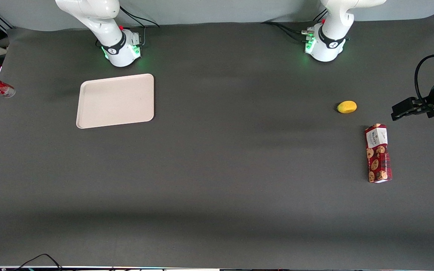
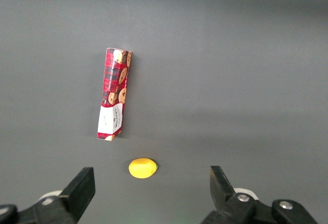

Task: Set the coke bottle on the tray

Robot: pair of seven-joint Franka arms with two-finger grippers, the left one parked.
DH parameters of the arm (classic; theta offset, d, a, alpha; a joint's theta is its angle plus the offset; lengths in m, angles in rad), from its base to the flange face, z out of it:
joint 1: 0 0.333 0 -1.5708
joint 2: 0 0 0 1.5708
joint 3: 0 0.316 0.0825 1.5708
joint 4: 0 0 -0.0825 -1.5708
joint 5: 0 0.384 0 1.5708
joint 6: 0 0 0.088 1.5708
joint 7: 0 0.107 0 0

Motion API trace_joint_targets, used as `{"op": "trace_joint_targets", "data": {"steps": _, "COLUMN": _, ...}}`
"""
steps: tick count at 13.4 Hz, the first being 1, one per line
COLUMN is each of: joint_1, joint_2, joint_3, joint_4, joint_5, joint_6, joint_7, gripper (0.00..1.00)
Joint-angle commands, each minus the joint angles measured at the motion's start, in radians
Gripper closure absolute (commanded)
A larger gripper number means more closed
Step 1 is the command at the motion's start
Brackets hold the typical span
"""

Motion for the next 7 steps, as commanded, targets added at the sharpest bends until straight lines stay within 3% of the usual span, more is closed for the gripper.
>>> {"op": "trace_joint_targets", "data": {"steps": 1, "joint_1": 0.002, "joint_2": -0.015, "joint_3": 0.139, "joint_4": 0.096, "joint_5": -0.009, "joint_6": -0.125, "joint_7": 0.15, "gripper": 1.0}}
{"op": "trace_joint_targets", "data": {"steps": 3, "joint_1": 0.002, "joint_2": -0.021, "joint_3": 0.234, "joint_4": 0.102, "joint_5": 0.031, "joint_6": -0.163, "joint_7": 0.254, "gripper": 1.0}}
{"op": "trace_joint_targets", "data": {"steps": 5, "joint_1": 0.002, "joint_2": -0.035, "joint_3": 0.282, "joint_4": 0.064, "joint_5": 0.14, "joint_6": -0.168, "joint_7": 0.294, "gripper": 1.0}}
{"op": "trace_joint_targets", "data": {"steps": 7, "joint_1": 0.004, "joint_2": -0.052, "joint_3": 0.316, "joint_4": -0.006, "joint_5": 0.152, "joint_6": -0.15, "joint_7": 0.309, "gripper": 1.0}}
